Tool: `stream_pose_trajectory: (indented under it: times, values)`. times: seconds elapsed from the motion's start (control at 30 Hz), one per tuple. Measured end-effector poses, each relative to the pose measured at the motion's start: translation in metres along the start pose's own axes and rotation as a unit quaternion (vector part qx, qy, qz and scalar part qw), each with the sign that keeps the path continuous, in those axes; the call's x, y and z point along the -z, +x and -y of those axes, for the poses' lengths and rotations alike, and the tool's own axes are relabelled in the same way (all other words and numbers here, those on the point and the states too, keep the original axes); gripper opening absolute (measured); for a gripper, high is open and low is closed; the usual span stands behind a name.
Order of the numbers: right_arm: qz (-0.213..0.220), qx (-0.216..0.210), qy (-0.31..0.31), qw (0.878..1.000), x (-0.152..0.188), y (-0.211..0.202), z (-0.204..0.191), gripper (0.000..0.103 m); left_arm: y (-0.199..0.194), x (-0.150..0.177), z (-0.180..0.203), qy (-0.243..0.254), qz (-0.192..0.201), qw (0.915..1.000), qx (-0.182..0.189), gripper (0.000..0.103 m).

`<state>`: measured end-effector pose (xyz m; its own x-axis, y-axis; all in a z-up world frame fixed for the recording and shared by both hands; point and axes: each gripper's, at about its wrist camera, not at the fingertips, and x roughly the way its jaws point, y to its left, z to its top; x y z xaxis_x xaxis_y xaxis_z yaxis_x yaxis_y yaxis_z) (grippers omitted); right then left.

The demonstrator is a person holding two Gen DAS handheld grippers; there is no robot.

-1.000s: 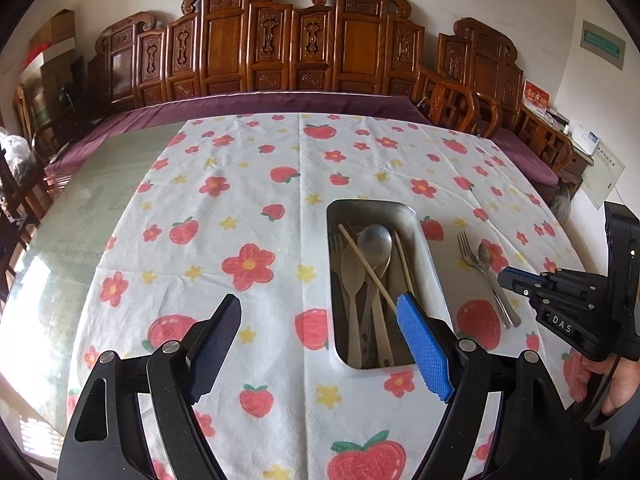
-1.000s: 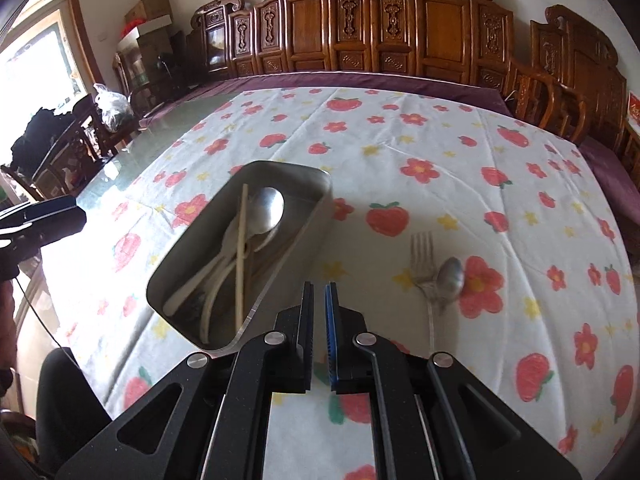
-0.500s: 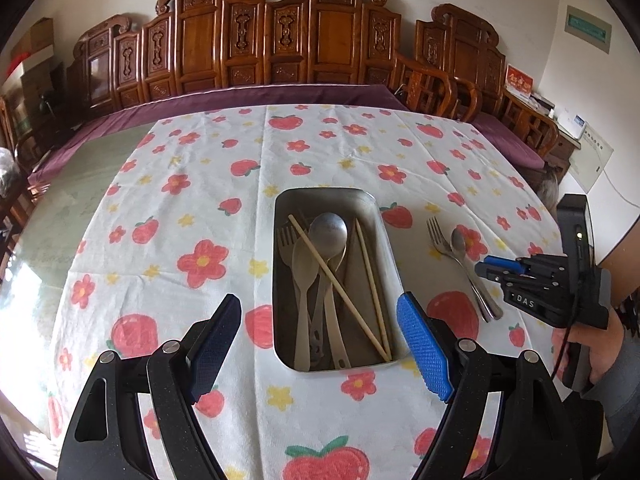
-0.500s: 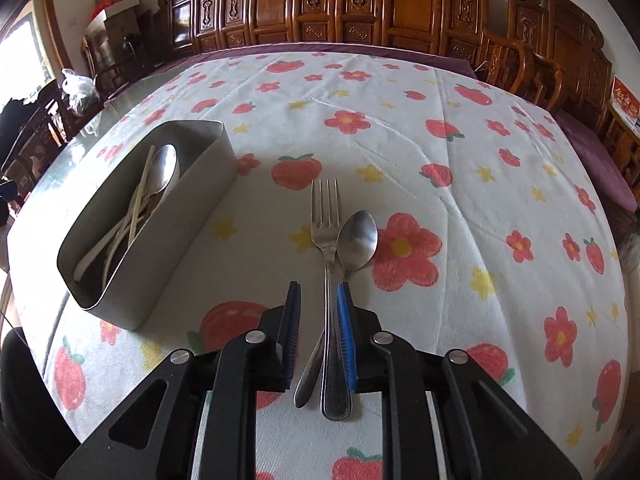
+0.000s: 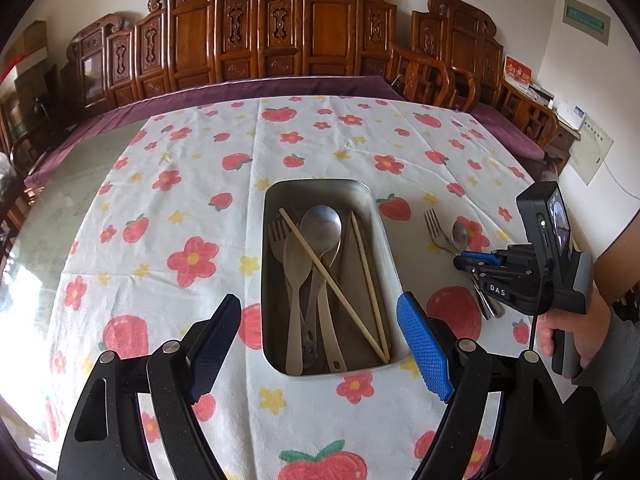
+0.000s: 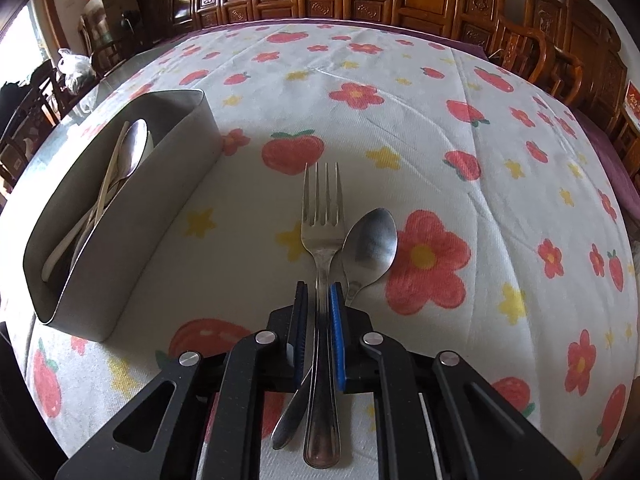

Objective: Organize utensils
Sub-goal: 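Grasp the metal fork handle with the right tool, then reach the left tool to the metal spoon and grasp its handle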

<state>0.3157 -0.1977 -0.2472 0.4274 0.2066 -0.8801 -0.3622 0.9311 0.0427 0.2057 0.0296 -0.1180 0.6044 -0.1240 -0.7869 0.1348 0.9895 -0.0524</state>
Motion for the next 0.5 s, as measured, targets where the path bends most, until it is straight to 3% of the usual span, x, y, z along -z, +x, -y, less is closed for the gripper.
stream_pose_trajectory:
  times: [0.17, 0.5]
  values:
    - [-0.001, 0.017, -0.010, 1.000, -0.003, 0.002, -0.004, 0.008, 0.000, -0.004, 0.002, 0.002, 0.001, 1.0000, 0.000, 0.077]
    - [0.039, -0.027, 0.012, 0.999, 0.007, -0.039, 0.001, 0.008, -0.002, -0.010, 0.024, 0.017, 0.006, 0.9998, 0.005, 0.077]
